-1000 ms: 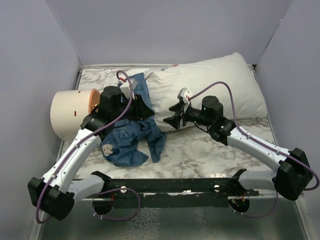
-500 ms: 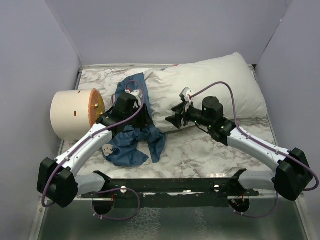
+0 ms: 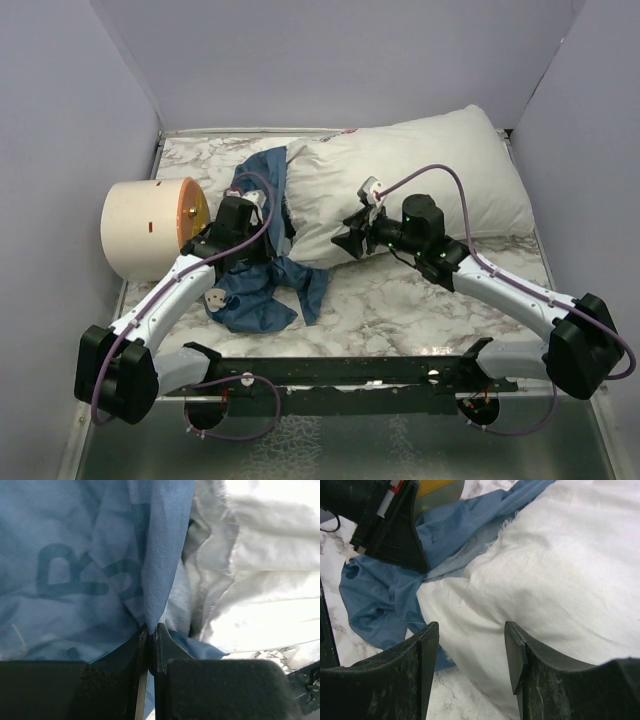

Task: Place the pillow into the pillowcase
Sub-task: Stuff the pillow into the pillowcase.

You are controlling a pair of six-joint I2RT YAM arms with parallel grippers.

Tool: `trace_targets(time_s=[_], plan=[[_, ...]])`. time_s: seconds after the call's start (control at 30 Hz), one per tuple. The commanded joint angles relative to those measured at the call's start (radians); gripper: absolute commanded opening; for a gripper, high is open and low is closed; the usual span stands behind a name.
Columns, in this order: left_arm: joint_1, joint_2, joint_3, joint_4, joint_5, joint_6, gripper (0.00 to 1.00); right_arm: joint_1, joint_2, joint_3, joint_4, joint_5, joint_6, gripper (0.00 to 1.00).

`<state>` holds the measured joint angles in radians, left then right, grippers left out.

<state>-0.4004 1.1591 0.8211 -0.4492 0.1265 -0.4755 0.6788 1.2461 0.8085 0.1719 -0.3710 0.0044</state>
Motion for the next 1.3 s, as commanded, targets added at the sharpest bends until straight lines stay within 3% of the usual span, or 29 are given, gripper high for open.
trace_targets(time_s=[0.0,0.13,0.23,0.27,0.33,0.63,0.7,0.8,0.9,1.07,1.27], plan=[[0.054,-0.048,-0.018,-0.022,0.023,0.049,0.11,-0.005,0.051,0.034,-0.070,-0.022,-0.009,0.54],[0.066,-0.106,-0.018,0.015,0.160,0.048,0.07,-0.004,0.101,0.096,-0.156,-0.138,-0.087,0.55],[0.066,-0.150,-0.010,0.041,0.303,0.043,0.01,0.000,0.134,0.136,-0.207,-0.161,-0.136,0.62],[0.066,-0.163,-0.004,0.041,0.339,0.044,0.00,0.003,0.144,0.146,-0.217,-0.144,-0.149,0.68],[0.066,-0.183,0.006,0.038,0.405,0.044,0.00,0.007,0.169,0.162,-0.219,-0.098,-0.169,0.98],[0.068,-0.180,0.047,0.121,0.604,-0.035,0.00,0.044,0.340,0.251,-0.165,0.175,-0.171,0.99],[0.068,-0.167,0.049,0.186,0.629,-0.089,0.00,0.045,0.342,0.238,-0.121,0.192,-0.149,0.86],[0.068,-0.132,0.034,0.317,0.648,-0.188,0.00,0.045,0.330,0.208,-0.044,0.167,-0.102,0.51],[0.068,-0.085,0.005,0.458,0.652,-0.282,0.00,0.044,0.322,0.175,0.046,0.090,-0.041,0.27],[0.064,-0.035,-0.005,0.539,0.676,-0.356,0.00,0.044,0.345,0.177,0.208,-0.045,0.096,0.09],[0.063,-0.058,-0.009,0.427,0.679,-0.291,0.00,0.036,0.355,0.224,0.391,-0.073,0.258,0.03]])
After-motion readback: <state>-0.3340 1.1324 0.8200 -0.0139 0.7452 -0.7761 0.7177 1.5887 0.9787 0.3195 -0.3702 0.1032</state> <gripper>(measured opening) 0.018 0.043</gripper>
